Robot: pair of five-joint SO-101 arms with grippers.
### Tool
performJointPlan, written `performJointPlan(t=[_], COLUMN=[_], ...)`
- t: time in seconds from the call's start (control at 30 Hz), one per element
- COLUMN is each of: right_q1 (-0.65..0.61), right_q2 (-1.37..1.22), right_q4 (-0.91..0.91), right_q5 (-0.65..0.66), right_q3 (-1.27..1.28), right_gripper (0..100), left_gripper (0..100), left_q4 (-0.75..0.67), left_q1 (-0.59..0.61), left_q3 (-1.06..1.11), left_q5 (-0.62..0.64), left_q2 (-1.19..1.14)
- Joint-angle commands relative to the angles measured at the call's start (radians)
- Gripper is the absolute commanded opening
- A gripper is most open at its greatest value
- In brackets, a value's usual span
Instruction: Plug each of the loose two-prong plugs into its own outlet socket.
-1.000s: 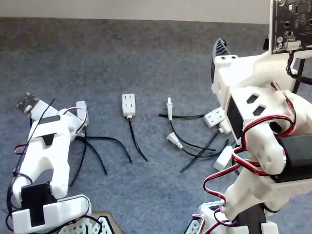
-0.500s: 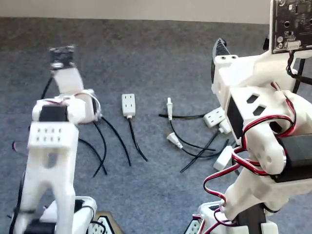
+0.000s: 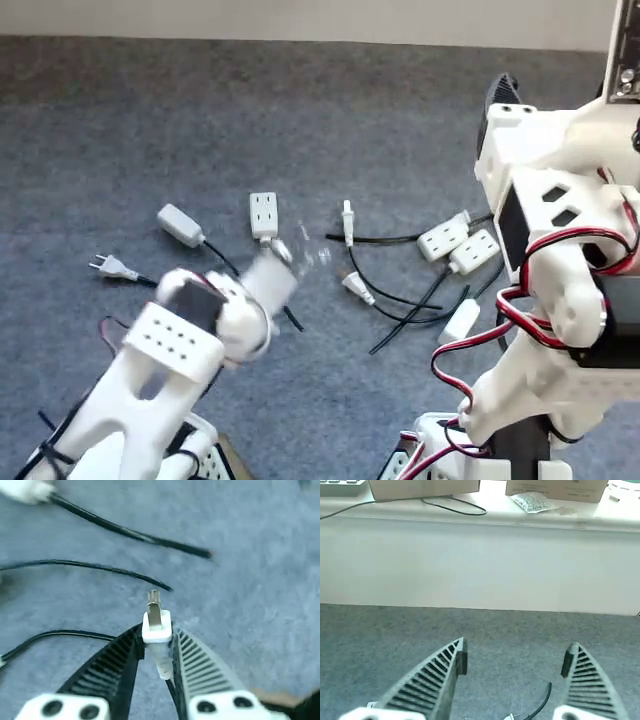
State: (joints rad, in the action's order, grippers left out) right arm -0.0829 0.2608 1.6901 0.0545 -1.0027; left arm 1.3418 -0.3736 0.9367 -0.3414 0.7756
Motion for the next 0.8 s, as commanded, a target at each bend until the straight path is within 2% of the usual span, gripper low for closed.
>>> performJointPlan(t=[0.0,0.27,0.53,0.77], right_q1=[0.015,0.015,0.015,0.015], right_q2=[0.021,0.021,0.021,0.021], right_q4=[-0.022,-0.022,-0.021,-0.019], right_q5=[0.012,0.012,0.012,0.012], right_q3=[-0.010,-0.010,-0.010,-0.010], right_gripper=[30.0,30.0,30.0,30.0], left_gripper=[1,1,1,20], left_q4=[-0.057,-0.206,-0.244,-0.236], left_q1=[-0.056,-0.053,-0.061,-0.061], left_q3=[0.124,0.360,0.386,0.386], left_q5=[-0.064,-0.140,-0.147,-0.141], left_q2=[0.022,0.022,0.028,0.030])
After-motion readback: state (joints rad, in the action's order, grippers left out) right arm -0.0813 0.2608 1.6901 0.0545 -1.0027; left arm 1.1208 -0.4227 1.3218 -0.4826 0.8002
